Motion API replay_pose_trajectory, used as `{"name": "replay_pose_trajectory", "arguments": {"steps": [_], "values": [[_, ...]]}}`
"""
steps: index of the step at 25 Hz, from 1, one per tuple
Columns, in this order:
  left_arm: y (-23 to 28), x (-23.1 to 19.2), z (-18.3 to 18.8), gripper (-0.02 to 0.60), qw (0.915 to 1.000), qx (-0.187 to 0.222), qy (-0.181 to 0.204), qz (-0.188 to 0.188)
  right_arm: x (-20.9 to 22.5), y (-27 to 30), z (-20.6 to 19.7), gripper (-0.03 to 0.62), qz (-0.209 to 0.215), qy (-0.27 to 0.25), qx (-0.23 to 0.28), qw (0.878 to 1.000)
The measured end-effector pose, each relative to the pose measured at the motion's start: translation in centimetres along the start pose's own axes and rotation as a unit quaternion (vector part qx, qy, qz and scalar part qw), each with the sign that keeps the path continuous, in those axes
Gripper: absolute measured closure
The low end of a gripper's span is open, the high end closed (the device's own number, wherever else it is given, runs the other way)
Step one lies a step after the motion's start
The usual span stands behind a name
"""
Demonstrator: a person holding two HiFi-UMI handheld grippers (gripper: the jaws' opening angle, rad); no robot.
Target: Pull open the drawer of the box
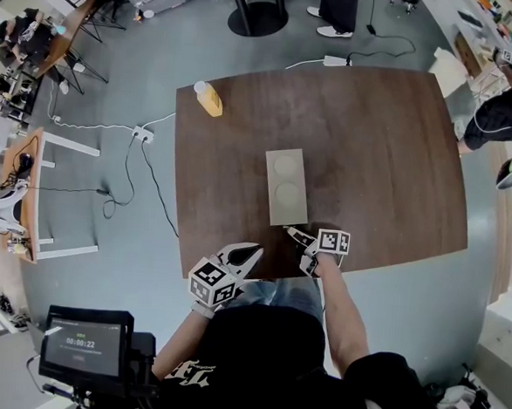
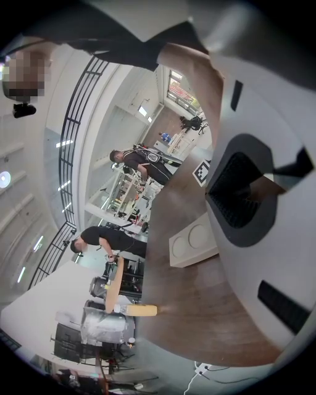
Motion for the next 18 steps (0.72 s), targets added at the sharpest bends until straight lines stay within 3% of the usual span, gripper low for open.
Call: {"name": "replay_pose_trajectory", "arguments": {"steps": [18], "values": [[-0.23, -0.12, -0.4, 0.577, 1.0, 0.0, 0.006, -0.003, 0.48, 0.89, 0.02, 0.554, 0.0, 0.005, 0.023, 1.0]]}}
Point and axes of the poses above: the fingertips, and each gripper's own axes: y forward along the fingers, x to its right, z out of its top, the point moved 5 cm from there along -y, backward along the fingers, and after that the axes turned 14 degrees about -z, right-handed, at the moved point
